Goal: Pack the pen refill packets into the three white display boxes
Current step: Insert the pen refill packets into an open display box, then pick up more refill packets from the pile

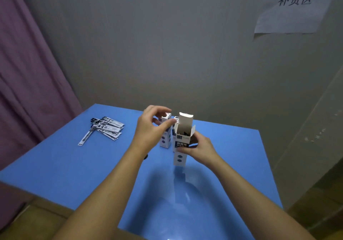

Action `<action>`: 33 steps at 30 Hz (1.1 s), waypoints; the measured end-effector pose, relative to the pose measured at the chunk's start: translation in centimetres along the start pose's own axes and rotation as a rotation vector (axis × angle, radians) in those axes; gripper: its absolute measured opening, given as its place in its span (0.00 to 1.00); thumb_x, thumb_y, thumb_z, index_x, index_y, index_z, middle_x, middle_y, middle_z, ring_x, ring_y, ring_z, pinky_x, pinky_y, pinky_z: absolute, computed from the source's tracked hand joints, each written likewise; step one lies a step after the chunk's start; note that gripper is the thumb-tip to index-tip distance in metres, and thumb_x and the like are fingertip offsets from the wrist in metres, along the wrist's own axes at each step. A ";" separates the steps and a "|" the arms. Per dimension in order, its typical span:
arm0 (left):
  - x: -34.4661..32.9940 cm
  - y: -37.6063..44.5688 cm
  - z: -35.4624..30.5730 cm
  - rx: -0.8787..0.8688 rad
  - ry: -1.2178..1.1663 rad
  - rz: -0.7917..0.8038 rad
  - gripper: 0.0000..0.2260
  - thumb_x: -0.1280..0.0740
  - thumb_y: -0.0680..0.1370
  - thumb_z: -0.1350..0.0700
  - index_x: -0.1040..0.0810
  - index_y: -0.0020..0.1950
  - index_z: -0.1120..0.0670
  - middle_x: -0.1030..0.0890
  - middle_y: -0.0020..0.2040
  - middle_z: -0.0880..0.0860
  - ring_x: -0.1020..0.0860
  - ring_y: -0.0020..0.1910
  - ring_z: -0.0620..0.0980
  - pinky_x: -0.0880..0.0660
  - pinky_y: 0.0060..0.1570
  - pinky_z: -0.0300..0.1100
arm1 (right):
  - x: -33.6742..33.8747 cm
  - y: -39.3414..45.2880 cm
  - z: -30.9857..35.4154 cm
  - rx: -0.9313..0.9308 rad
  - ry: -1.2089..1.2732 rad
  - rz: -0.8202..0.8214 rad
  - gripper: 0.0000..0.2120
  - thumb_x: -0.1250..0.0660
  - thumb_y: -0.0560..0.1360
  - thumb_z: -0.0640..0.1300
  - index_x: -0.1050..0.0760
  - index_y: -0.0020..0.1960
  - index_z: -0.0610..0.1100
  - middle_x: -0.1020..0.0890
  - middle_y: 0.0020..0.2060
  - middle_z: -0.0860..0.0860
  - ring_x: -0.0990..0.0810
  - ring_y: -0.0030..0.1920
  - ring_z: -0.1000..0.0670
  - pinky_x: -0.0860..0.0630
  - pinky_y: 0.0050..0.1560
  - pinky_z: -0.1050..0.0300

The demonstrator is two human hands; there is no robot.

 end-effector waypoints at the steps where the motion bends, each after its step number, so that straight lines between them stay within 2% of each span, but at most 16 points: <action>1: 0.6 -0.1 1.3 0.030 0.020 -0.038 0.09 0.23 0.73 0.56 0.17 0.51 0.49 0.20 0.48 0.45 0.22 0.49 0.43 0.24 0.47 0.41 | -0.8 0.4 -0.8 -0.033 -0.005 0.017 0.22 0.19 0.66 0.45 0.22 0.56 0.52 0.16 0.45 0.56 0.17 0.47 0.56 0.21 0.50 0.59; 5: 2.8 -0.9 6.3 0.151 0.123 -0.118 0.05 0.26 0.76 0.55 0.18 0.51 0.49 0.19 0.47 0.46 0.21 0.46 0.44 0.24 0.45 0.41 | -3.3 1.3 -3.7 -0.134 -0.058 0.087 0.23 0.18 0.65 0.47 0.23 0.55 0.52 0.16 0.47 0.55 0.17 0.51 0.52 0.21 0.53 0.56; 10: 3.4 -2.2 10.2 0.200 0.273 -0.070 0.05 0.27 0.76 0.54 0.18 0.51 0.49 0.19 0.46 0.44 0.22 0.46 0.42 0.26 0.45 0.37 | -4.5 1.7 -5.3 -0.153 -0.142 0.137 0.26 0.18 0.65 0.48 0.24 0.60 0.49 0.17 0.51 0.55 0.18 0.53 0.52 0.21 0.57 0.52; 13: 4.0 -2.3 11.4 0.210 0.336 -0.046 0.05 0.27 0.77 0.54 0.18 0.52 0.49 0.19 0.46 0.44 0.22 0.47 0.42 0.27 0.45 0.35 | -4.8 1.2 -6.3 -0.237 -0.326 0.214 0.30 0.19 0.66 0.52 0.28 0.62 0.45 0.20 0.55 0.51 0.22 0.55 0.50 0.26 0.53 0.57; 15: 4.3 -2.2 11.9 0.217 0.368 -0.032 0.05 0.28 0.77 0.53 0.19 0.52 0.48 0.20 0.46 0.44 0.22 0.47 0.42 0.28 0.45 0.36 | -4.5 0.3 -6.9 -0.329 -0.528 0.277 0.28 0.21 0.67 0.57 0.28 0.57 0.44 0.22 0.52 0.49 0.24 0.51 0.48 0.27 0.46 0.56; 17: 4.6 -2.2 12.5 0.226 0.402 -0.010 0.05 0.28 0.77 0.52 0.19 0.52 0.48 0.20 0.46 0.44 0.23 0.47 0.43 0.27 0.46 0.38 | -4.5 -1.2 -7.1 -0.404 -0.707 0.396 0.20 0.23 0.69 0.57 0.27 0.45 0.44 0.22 0.42 0.48 0.23 0.43 0.47 0.26 0.40 0.56; 19: 4.9 -2.4 13.3 0.243 0.446 0.018 0.06 0.28 0.77 0.51 0.19 0.53 0.48 0.20 0.47 0.44 0.23 0.46 0.44 0.25 0.47 0.41 | -5.7 -3.3 -7.5 -0.493 -0.754 0.571 0.17 0.24 0.71 0.53 0.28 0.40 0.43 0.18 0.38 0.46 0.20 0.37 0.45 0.20 0.42 0.55; 21: 5.3 -2.7 14.1 0.271 0.473 0.032 0.07 0.28 0.77 0.51 0.19 0.54 0.48 0.20 0.47 0.45 0.23 0.47 0.45 0.24 0.48 0.44 | -7.6 -5.2 -7.3 -0.530 -0.715 0.720 0.16 0.25 0.72 0.51 0.24 0.44 0.39 0.15 0.40 0.42 0.18 0.36 0.44 0.16 0.48 0.50; 24: 6.3 -3.3 15.0 0.303 0.507 0.048 0.08 0.28 0.77 0.51 0.19 0.55 0.49 0.20 0.47 0.45 0.23 0.47 0.46 0.23 0.50 0.47 | -10.2 -5.1 -4.9 -0.443 -0.636 0.743 0.19 0.26 0.74 0.51 0.22 0.52 0.35 0.14 0.46 0.41 0.16 0.40 0.42 0.16 0.48 0.50; 26: 7.4 -3.6 15.2 0.312 0.558 0.058 0.08 0.28 0.77 0.50 0.19 0.55 0.48 0.21 0.48 0.44 0.23 0.47 0.45 0.23 0.50 0.47 | -11.3 -3.8 -2.0 -0.293 -0.655 0.685 0.21 0.29 0.75 0.53 0.22 0.59 0.38 0.18 0.52 0.43 0.17 0.45 0.42 0.17 0.50 0.50; 29: 9.7 -4.3 15.6 0.334 0.653 0.099 0.10 0.29 0.77 0.49 0.20 0.58 0.46 0.22 0.50 0.43 0.24 0.48 0.45 0.24 0.50 0.46 | -13.0 -2.2 2.7 -0.036 -0.715 0.608 0.20 0.33 0.78 0.50 0.27 0.66 0.42 0.23 0.61 0.46 0.22 0.57 0.44 0.22 0.55 0.49; 33: 13.8 -6.2 16.4 0.419 0.837 0.178 0.13 0.33 0.78 0.46 0.22 0.62 0.45 0.24 0.54 0.44 0.25 0.51 0.46 0.25 0.52 0.46 | -16.4 -0.6 6.0 0.143 -0.815 0.597 0.17 0.37 0.78 0.46 0.31 0.66 0.44 0.24 0.61 0.45 0.23 0.57 0.42 0.26 0.46 0.50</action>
Point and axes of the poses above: each hand's wrist, its own y-axis towards the middle knuckle, its own x-axis out of the back of the hand, z = x × y, the point moved 10 cm from there along y, towards the middle knuckle
